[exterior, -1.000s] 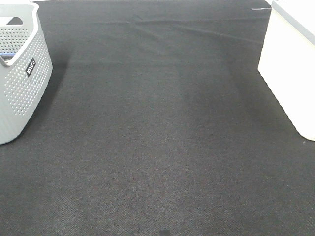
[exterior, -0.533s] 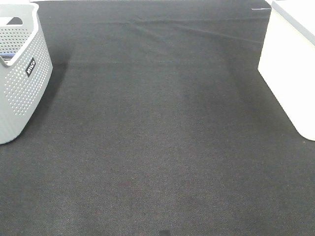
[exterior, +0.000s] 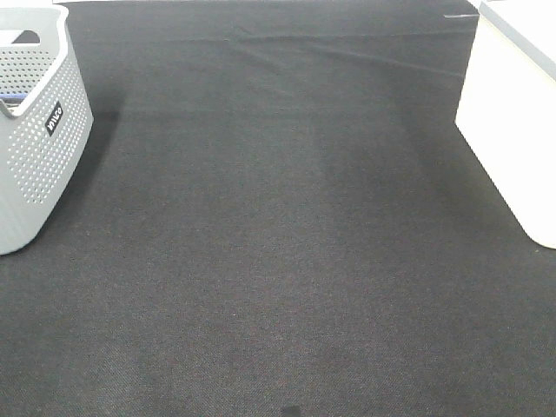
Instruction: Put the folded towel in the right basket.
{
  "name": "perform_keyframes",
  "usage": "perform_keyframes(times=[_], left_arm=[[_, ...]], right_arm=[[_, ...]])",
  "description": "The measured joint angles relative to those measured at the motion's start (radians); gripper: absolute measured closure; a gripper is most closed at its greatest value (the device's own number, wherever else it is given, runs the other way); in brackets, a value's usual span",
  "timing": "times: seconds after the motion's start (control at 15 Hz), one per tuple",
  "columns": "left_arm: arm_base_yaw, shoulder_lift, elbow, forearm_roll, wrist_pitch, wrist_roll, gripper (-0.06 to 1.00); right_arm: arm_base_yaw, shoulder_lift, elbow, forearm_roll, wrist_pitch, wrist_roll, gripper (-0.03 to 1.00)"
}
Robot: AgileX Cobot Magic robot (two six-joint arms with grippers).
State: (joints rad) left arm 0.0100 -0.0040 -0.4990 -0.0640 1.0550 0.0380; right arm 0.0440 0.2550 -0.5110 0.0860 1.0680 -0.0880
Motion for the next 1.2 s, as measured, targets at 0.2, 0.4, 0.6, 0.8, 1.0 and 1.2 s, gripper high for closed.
perform_keyframes(times=[0.2, 0.4, 0.6, 0.8, 1.0, 1.2], left_arm=[[0.0, 0.0, 0.0, 0.0, 0.0, 0.0, -0.02], [0.0, 0.0, 0.0, 0.0, 0.0, 0.0, -0.02], [0.0, 0.0, 0.0, 0.0, 0.0, 0.0, -0.02], [0.0, 0.0, 0.0, 0.0, 0.0, 0.0, -0.02], [0.0, 0.0, 0.0, 0.0, 0.0, 0.0, -0.02], [0.0, 0.0, 0.0, 0.0, 0.0, 0.0, -0.02]], right_arm=[[0.0, 0.0, 0.0, 0.0, 0.0, 0.0, 0.37], [-0.003, 0.0, 0.0, 0.0, 0.0, 0.0, 0.37], [-0.073, -0.035, 0.0, 0.005, -0.002, 0.0, 0.37], [-0.087, -0.17, 0.0, 0.005, -0.002, 0.0, 0.37], [-0.087, -0.259, 0.0, 0.005, -0.002, 0.0, 0.37], [-0.087, -0.262, 0.0, 0.005, -0.002, 0.0, 0.37]])
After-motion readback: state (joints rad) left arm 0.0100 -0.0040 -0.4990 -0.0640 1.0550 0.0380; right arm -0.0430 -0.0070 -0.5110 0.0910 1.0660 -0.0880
